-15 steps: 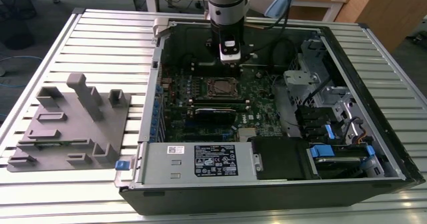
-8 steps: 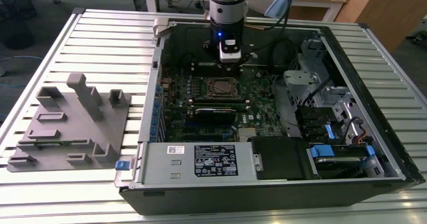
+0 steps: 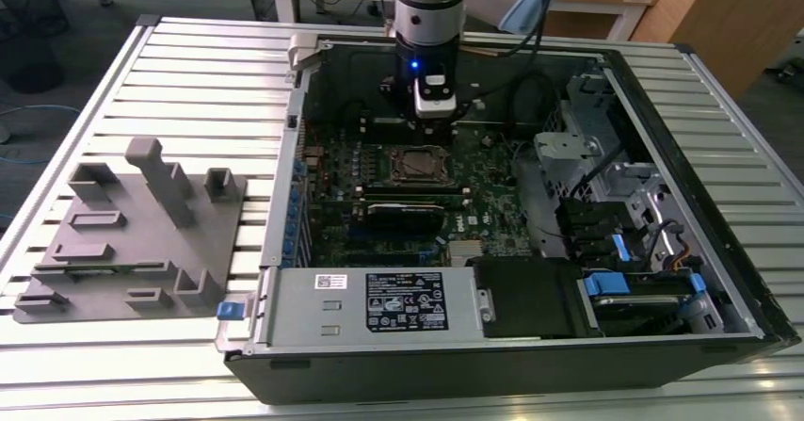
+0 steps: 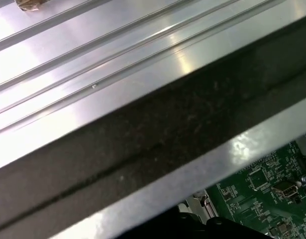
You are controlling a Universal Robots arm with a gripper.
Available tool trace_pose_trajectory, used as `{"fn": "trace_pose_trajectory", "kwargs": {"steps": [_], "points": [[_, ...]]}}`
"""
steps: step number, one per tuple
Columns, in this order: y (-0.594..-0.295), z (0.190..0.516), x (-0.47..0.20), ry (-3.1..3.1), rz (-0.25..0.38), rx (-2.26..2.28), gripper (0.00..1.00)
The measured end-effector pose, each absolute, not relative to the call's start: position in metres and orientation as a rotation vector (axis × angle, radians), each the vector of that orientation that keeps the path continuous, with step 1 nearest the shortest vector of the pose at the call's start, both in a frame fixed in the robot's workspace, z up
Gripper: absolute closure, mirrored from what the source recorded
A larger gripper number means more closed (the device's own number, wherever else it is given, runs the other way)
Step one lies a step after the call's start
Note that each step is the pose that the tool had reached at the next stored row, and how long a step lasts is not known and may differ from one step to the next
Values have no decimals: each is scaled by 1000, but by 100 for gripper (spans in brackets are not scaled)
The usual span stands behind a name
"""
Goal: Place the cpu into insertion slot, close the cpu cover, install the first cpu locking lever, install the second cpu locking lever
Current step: 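Install the first cpu locking lever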
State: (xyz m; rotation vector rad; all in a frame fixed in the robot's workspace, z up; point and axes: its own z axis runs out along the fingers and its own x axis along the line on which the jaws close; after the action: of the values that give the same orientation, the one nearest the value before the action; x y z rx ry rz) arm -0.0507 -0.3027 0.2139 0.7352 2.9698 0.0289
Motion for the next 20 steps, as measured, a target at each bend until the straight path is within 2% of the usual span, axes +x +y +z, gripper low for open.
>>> {"fn": "trace_pose_trajectory", "kwargs": {"steps": [20], "points": [[-303,214,-51,3028,31,547,89]]}}
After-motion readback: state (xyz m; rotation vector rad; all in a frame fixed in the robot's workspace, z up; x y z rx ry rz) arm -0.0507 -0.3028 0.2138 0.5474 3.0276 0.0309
